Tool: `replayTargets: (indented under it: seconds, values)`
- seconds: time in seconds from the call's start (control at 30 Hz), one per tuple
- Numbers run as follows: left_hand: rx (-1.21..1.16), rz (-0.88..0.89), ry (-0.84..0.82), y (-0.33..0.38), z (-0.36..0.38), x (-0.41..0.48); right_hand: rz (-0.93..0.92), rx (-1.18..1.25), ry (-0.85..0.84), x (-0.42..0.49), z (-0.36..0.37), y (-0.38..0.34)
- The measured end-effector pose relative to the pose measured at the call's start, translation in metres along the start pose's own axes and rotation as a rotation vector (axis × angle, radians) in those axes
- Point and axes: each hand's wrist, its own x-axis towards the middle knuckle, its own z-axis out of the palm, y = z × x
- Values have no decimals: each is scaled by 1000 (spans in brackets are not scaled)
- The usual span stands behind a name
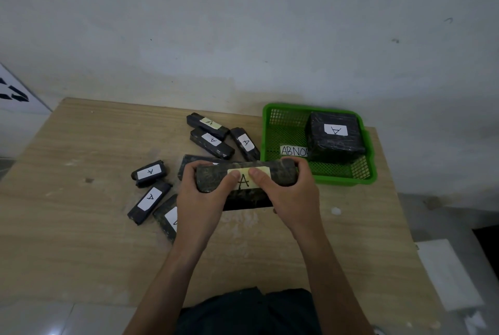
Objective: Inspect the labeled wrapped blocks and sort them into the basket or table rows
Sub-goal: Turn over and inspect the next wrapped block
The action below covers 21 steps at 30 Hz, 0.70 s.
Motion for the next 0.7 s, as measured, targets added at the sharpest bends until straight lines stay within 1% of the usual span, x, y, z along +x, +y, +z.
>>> replayTargets:
  seconds: [0.13,0.4,0.6,0.7]
  values:
    - [-11,7,-12,3,0,-1,-1,13,-16,-1,-4,-5]
    - [-32,-26,-28,6,-2,3,47,73,-104,0,-12,-9]
    - [63,-60,-92,9,-3,2,83,125,-229,2,-21,-13]
    - [83,-53,-113,12,-1,2,57,109,-239,1,-23,-13]
